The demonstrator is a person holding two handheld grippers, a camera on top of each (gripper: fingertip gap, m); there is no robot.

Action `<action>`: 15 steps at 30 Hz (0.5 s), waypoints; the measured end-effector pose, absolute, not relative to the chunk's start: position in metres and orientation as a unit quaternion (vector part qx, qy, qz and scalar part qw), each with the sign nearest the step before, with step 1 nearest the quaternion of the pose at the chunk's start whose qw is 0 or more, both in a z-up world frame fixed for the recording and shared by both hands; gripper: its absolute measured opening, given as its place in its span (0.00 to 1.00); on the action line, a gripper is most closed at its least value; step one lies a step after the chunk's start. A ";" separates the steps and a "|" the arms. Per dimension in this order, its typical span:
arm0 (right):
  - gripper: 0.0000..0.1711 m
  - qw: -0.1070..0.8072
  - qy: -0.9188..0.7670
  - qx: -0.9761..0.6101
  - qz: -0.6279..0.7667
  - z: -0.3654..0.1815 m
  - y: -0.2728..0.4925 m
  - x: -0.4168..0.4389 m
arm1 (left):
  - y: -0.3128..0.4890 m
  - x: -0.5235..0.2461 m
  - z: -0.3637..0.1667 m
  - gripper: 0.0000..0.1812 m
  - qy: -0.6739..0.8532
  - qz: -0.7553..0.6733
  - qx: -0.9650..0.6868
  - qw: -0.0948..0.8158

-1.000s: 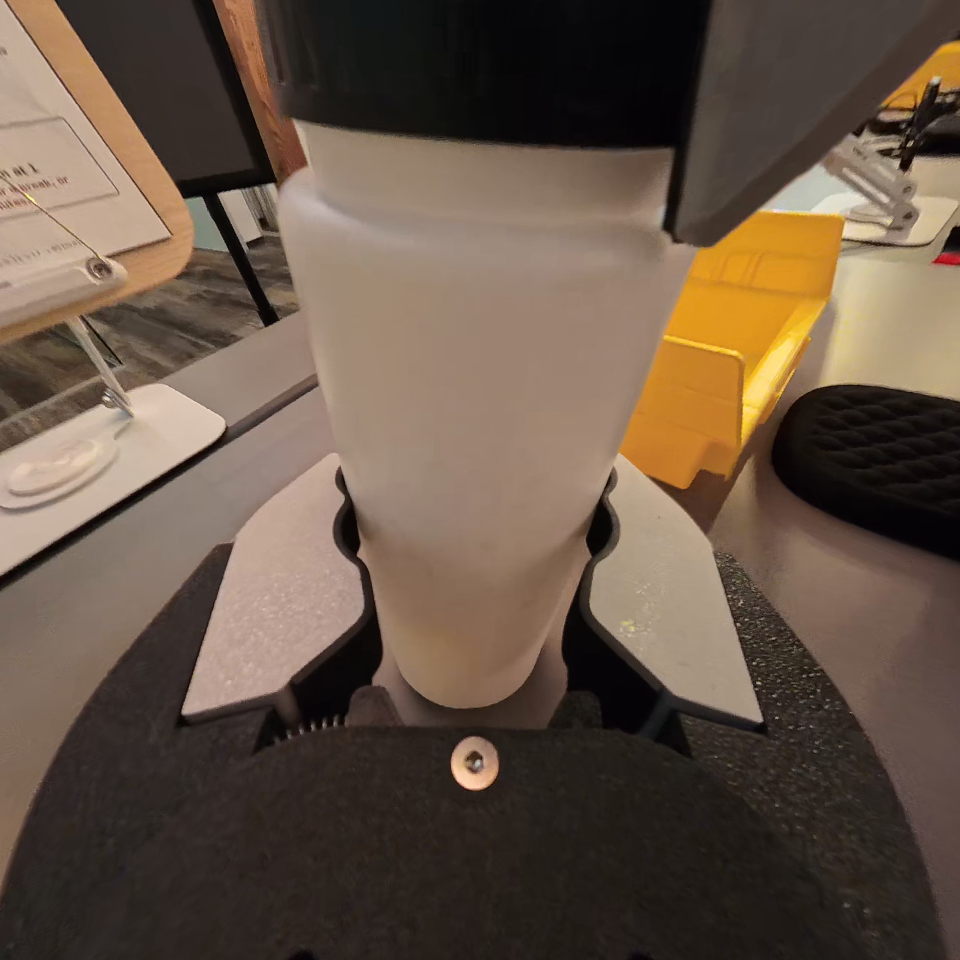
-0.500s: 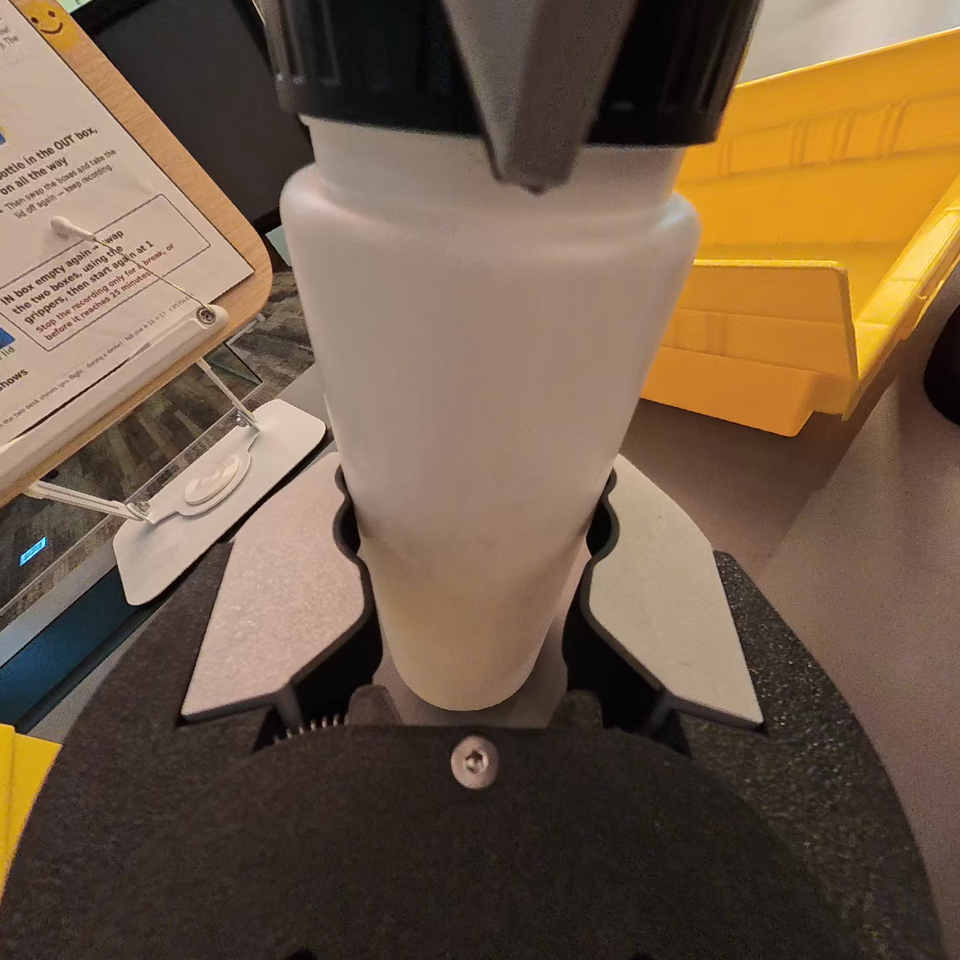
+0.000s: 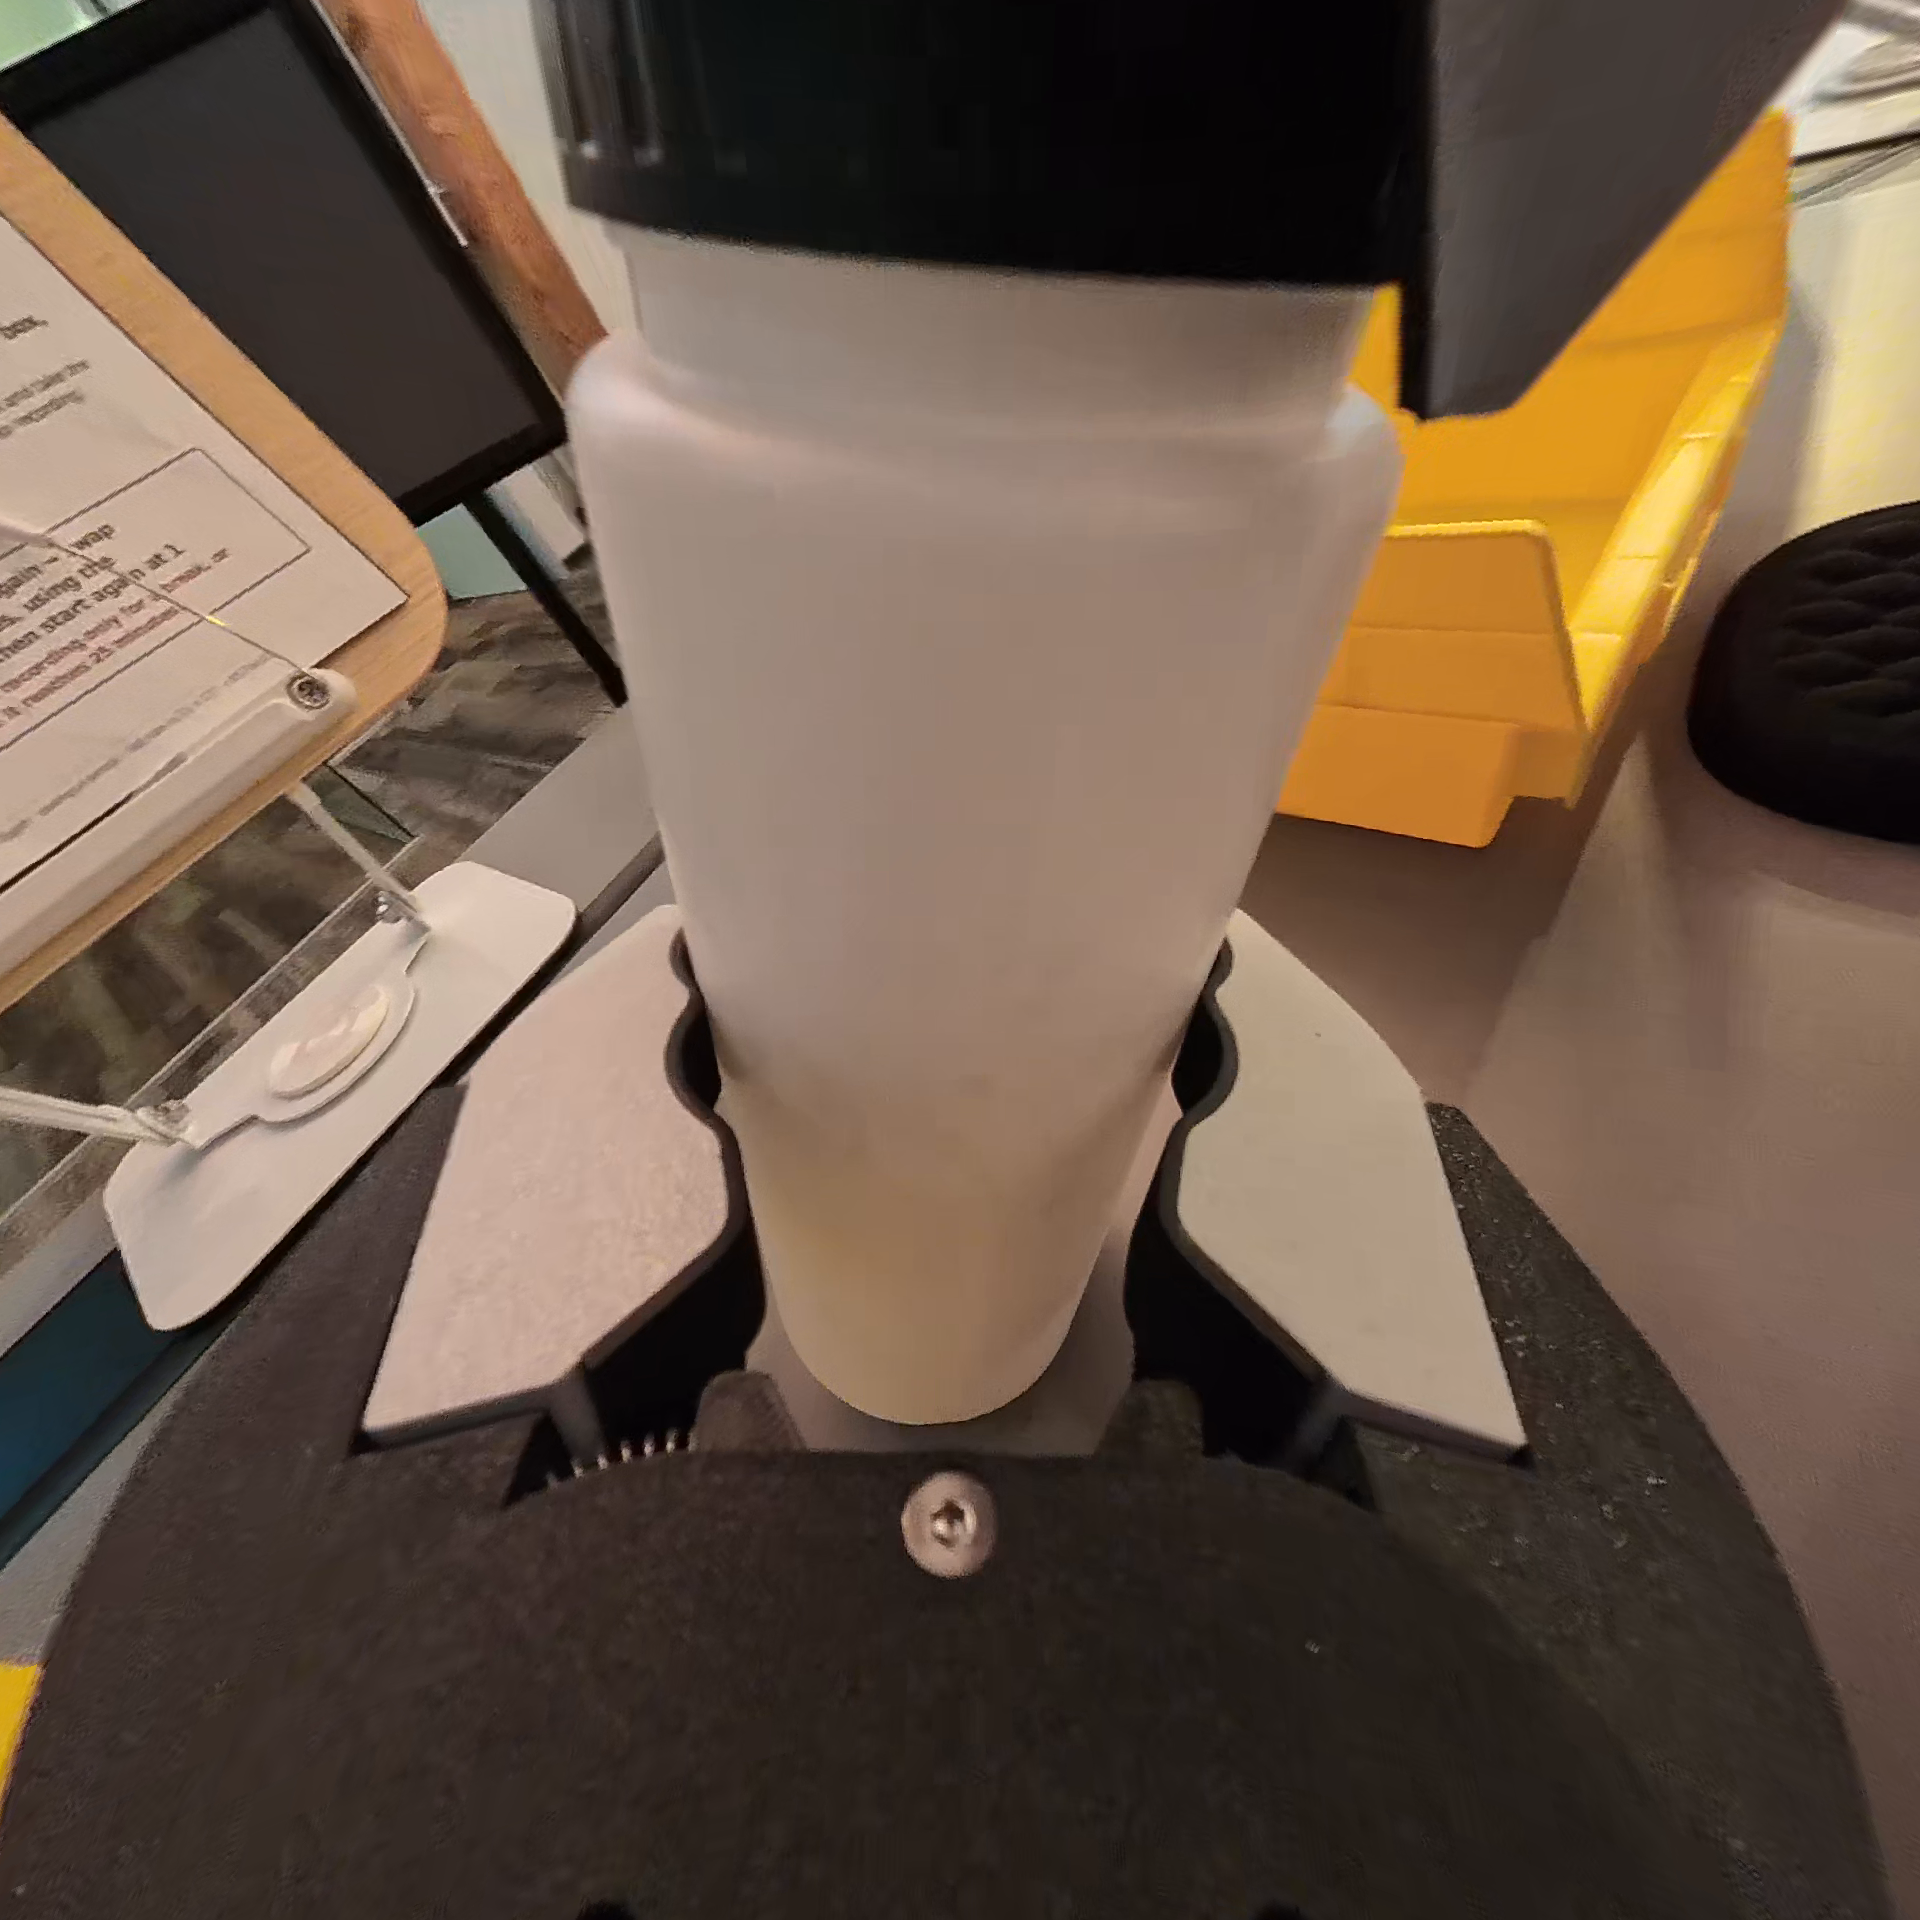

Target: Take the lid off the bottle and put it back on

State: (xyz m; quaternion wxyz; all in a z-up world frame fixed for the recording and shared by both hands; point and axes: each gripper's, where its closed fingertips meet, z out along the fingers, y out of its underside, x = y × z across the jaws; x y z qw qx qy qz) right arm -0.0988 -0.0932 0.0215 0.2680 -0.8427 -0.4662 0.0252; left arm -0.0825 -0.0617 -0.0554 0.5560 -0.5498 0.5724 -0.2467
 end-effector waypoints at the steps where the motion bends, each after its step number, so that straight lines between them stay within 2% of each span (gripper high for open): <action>1: 0.45 0.271 -0.477 -0.836 0.024 0.022 -0.094 -0.100 | -0.063 -0.082 -0.055 0.49 0.574 -0.256 -0.549 0.551; 7: 0.45 0.306 -0.424 -0.846 0.103 0.033 -0.078 -0.110 | -0.074 -0.078 -0.055 0.49 0.544 -0.384 -0.571 0.481; 15: 0.44 0.322 -0.350 -0.868 0.144 0.039 -0.061 -0.111 | -0.064 -0.081 -0.055 0.49 0.498 -0.441 -0.585 0.465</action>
